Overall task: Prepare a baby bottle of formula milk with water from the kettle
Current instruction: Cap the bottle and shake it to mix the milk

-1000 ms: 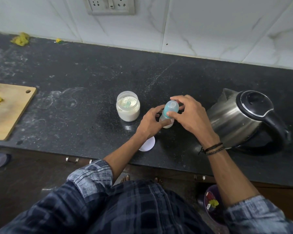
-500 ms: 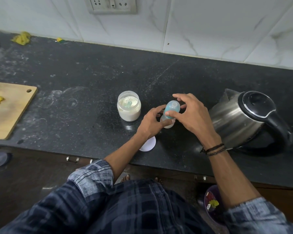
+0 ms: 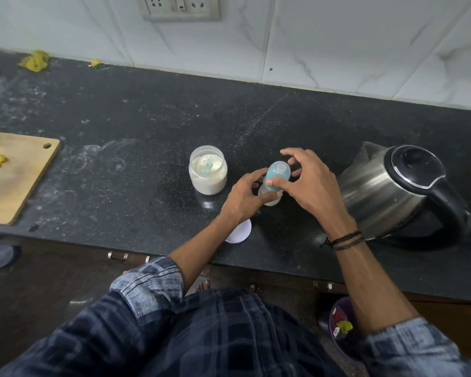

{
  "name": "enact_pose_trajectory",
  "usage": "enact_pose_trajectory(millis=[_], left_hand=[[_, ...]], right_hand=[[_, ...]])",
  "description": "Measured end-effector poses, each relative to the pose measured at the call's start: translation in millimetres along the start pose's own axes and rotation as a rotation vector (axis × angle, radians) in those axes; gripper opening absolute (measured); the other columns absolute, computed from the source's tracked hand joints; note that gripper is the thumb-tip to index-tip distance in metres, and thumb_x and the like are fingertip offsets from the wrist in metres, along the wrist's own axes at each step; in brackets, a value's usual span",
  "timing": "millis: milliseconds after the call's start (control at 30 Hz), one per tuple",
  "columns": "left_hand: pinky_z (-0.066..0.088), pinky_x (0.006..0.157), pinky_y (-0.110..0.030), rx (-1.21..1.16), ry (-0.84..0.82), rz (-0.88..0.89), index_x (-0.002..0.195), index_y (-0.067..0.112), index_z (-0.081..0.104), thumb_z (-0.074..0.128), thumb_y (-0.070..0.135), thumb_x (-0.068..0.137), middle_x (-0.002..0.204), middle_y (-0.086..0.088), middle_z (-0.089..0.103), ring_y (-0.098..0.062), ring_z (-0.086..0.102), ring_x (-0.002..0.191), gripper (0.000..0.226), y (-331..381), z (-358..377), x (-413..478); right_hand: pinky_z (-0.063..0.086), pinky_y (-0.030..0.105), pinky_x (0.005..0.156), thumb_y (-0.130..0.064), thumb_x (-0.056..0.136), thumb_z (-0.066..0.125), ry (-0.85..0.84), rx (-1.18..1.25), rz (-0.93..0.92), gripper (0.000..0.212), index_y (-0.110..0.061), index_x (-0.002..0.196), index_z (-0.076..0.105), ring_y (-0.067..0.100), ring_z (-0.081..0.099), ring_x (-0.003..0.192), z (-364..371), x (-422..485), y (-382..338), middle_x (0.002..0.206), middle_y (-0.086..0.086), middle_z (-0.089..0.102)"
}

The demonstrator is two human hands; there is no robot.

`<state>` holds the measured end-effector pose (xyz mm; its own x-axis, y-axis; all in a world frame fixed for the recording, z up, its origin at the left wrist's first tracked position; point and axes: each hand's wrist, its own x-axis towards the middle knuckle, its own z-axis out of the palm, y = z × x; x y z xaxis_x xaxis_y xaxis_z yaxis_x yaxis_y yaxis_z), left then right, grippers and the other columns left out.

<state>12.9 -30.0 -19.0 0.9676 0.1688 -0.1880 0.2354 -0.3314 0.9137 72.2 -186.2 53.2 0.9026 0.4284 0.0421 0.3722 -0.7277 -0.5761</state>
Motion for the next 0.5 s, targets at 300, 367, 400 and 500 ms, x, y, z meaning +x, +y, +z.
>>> enact_pose_trajectory(millis=[300,367,400,500], left_hand=[[0.048,0.112,-0.046,-0.008,0.000,0.004,0.148,0.028,0.054,0.080,0.032,0.091,0.138,0.000,0.062,-0.017,0.059,0.126,0.063,-1.1,0.6,0.3],[0.048,0.112,-0.046,-0.006,0.007,0.011,0.148,0.028,0.055,0.080,0.031,0.091,0.136,0.000,0.063,-0.017,0.059,0.125,0.062,-1.4,0.7,0.4],[0.048,0.111,-0.046,-0.008,0.009,0.013,0.147,0.028,0.055,0.080,0.031,0.091,0.135,0.000,0.063,-0.016,0.059,0.124,0.061,-1.5,0.8,0.4],[0.048,0.111,-0.045,-0.015,0.006,0.007,0.147,0.029,0.055,0.080,0.032,0.091,0.136,0.001,0.063,-0.016,0.059,0.125,0.061,-2.0,0.8,0.5]], right_hand=[[0.055,0.038,0.086,-0.045,0.085,0.084,-0.035,-0.011,-0.006,0.067,-0.030,0.143,0.055,0.012,0.064,0.102,1.0,-1.2,-1.0,0.129,-0.005,0.058],[0.055,0.040,0.092,-0.038,0.089,0.081,-0.042,-0.017,-0.023,0.064,-0.031,0.146,0.054,0.011,0.063,0.107,1.5,-2.8,-1.0,0.136,-0.006,0.058],[0.056,0.041,0.094,-0.035,0.090,0.081,-0.042,-0.018,-0.020,0.060,-0.030,0.145,0.056,0.011,0.063,0.109,1.8,-3.4,-1.2,0.136,-0.006,0.059],[0.056,0.037,0.087,-0.041,0.087,0.083,-0.030,0.002,0.007,0.054,-0.028,0.135,0.061,0.011,0.066,0.102,1.7,-1.6,-2.1,0.126,-0.005,0.063]])
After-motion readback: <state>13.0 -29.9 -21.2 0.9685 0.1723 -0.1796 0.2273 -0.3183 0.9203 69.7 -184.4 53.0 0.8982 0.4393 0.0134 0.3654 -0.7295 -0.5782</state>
